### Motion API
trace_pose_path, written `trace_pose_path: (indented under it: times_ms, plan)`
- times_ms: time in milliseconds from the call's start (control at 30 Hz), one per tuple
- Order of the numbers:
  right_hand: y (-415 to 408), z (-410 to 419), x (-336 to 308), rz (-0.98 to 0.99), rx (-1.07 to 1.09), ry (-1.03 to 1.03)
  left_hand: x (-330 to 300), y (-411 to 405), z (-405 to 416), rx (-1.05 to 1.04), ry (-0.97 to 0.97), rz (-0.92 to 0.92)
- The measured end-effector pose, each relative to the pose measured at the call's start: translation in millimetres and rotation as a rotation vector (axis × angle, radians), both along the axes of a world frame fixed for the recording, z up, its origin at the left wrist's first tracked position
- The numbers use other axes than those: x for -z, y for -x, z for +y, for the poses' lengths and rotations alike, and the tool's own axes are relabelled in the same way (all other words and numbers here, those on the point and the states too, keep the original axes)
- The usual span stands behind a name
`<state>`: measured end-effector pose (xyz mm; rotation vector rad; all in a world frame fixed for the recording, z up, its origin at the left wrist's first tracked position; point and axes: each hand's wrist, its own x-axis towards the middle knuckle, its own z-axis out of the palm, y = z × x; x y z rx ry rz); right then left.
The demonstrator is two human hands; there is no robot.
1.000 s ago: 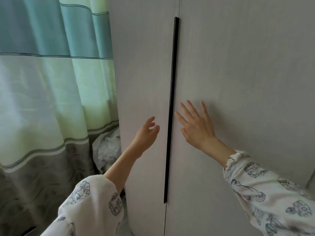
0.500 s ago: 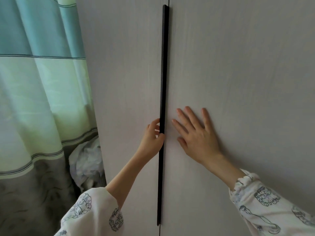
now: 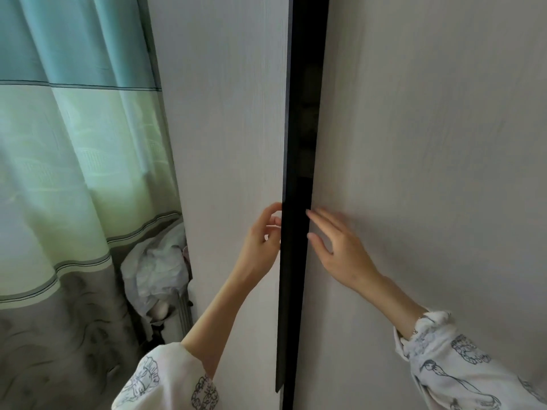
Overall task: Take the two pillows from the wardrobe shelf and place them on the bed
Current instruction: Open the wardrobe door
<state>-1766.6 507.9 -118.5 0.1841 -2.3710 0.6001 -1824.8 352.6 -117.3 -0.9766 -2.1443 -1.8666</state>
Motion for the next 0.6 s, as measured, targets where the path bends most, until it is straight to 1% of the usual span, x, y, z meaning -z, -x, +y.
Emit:
trace_pose_path:
  times_ms: [33,67,133,233,267,433,600]
  plan:
    - [-2,-15,3,-0.097,-0.096,0.206,1,-2,-8,0.016,-0.004,0.008]
    - [-4,-29,4,-0.169,-0.165,0.362,1,-5,-17,0.039,-0.011,0.012]
    - [-6,-54,4,-0.227,-0.213,0.511,1,-10,-33,0.093,-0.031,0.001]
    - [-13,-86,-4,-0.21,-0.231,0.714,3,-14,-62,0.136,-0.058,-0.003]
    - [-17,-89,-6,-0.196,-0.234,0.756,4,-16,-66,0.141,-0.068,-0.005]
    - [-32,-143,-3,-0.219,-0.231,0.76,9,-21,-118,0.173,-0.117,0.019]
    - [-42,-190,-1,-0.216,-0.272,0.842,11,-22,-163,0.17,-0.145,0.03]
